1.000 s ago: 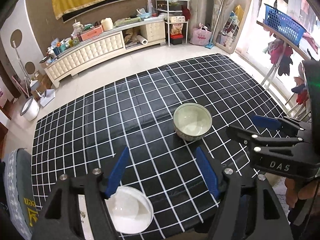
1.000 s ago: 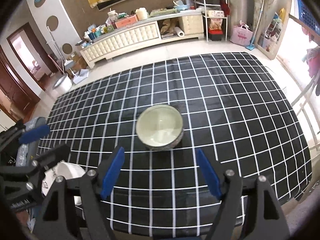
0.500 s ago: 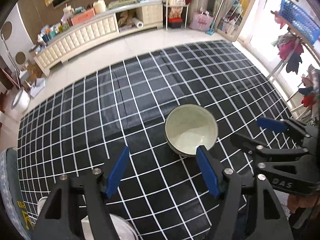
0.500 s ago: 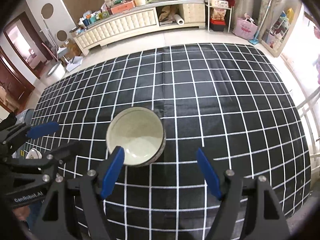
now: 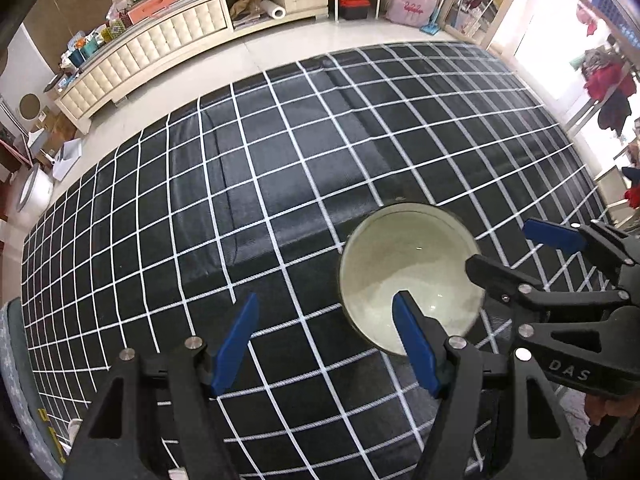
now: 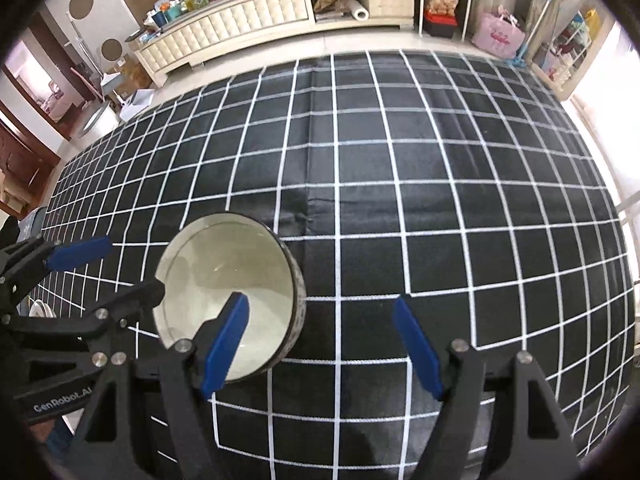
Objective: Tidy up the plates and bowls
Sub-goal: 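Move the right gripper to the floral-patterned bowl and grasp its rim, then carry the floral-patterned bowl onto the stacked white bowls and release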
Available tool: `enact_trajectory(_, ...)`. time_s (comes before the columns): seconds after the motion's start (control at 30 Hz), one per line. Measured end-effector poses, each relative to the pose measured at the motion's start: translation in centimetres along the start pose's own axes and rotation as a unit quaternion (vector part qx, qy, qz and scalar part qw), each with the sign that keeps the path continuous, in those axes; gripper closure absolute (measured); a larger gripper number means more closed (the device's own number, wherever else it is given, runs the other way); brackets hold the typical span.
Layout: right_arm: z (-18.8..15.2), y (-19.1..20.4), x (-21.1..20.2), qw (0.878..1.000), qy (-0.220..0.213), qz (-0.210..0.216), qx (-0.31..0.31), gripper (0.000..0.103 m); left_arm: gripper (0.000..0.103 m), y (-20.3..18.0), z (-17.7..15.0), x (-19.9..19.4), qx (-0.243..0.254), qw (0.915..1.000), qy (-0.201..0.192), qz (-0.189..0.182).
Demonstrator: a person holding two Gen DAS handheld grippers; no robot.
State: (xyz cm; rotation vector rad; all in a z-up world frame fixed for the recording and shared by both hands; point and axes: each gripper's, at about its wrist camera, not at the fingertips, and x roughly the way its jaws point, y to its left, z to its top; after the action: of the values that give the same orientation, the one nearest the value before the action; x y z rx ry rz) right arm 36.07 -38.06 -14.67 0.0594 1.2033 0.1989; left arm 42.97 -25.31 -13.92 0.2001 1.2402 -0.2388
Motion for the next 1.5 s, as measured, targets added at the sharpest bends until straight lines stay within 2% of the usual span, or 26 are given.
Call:
enact_trajectory(0.07,-0.1,-0.1,0.5,1.0,0.006,0.002,-0.004,0.026,0.037,-0.1,0.2,0.8,0.002,1.0,0.004,0.003)
enact_trajectory(0.13,-0.1,-0.1,0.8,1.0,0.008,0.0,-0.007,0.03,0.048,0.0,0.3,1.5,0.003,0.9999,0.012,-0.002)
enact_trajectory(0.2,-0.3,-0.1,1.4,1.0,0.019,0.007,-0.01,0.043,0.057,-0.2,0.2,2.2,0.004,0.9997,0.022,-0.008)
enact_trajectory(0.27,-0.6,-0.3,1.6,1.0,0.02,0.016,-0.011,0.049,0.06,-0.1,0.1,3.1,0.002,0.9995,0.029,-0.009)
enact_trajectory(0.33,-1.0,-0.1,1.8,0.999,0.019,0.021,-0.018,0.057,0.069,-0.1,0.0,3.7,-0.002,0.9992,0.036,-0.015)
enact_trajectory(0.4,-1.4,0.0,1.7,0.999,0.015,0.038,-0.021,0.073,0.075,-0.3,-0.3,4.5,-0.002,0.9986,0.045,-0.026)
enact_trajectory(0.47,-1.8,0.1,1.4,0.998,0.01,0.051,-0.022,0.079,0.079,-0.4,-0.4,4.8,-0.001,0.9986,0.044,-0.031)
enact_trajectory(0.53,-2.1,0.4,1.2,0.999,0.007,0.041,-0.03,0.079,0.088,-0.5,-0.5,4.9,-0.003,0.9981,0.045,-0.041)
enact_trajectory(0.8,-2.4,0.6,0.6,0.999,-0.014,0.023,-0.017,0.088,0.089,-0.8,-1.2,5.2,-0.028,0.9978,0.041,-0.043)
enact_trajectory(1.0,-2.4,1.3,-0.7,0.999,-0.033,0.018,-0.017,0.089,0.092,-0.9,-2.3,3.8,-0.025,0.9981,0.04,-0.04)
enact_trajectory(1.17,-2.9,0.9,-1.7,0.999,-0.036,0.029,-0.001,0.09,0.092,-1.4,-3.2,2.9,-0.028,0.9979,0.042,-0.041)
enact_trajectory(1.3,-3.4,1.5,-3.3,0.999,-0.041,0.034,0.004,0.091,0.092,-1.6,-4.0,1.2,-0.026,0.9983,0.034,-0.041)
enact_trajectory(1.5,-4.1,4.3,-5.5,0.998,-0.051,0.033,-0.01,0.091,0.092,-0.8,-5.7,-2.7,-0.03,0.999,0.009,-0.031)
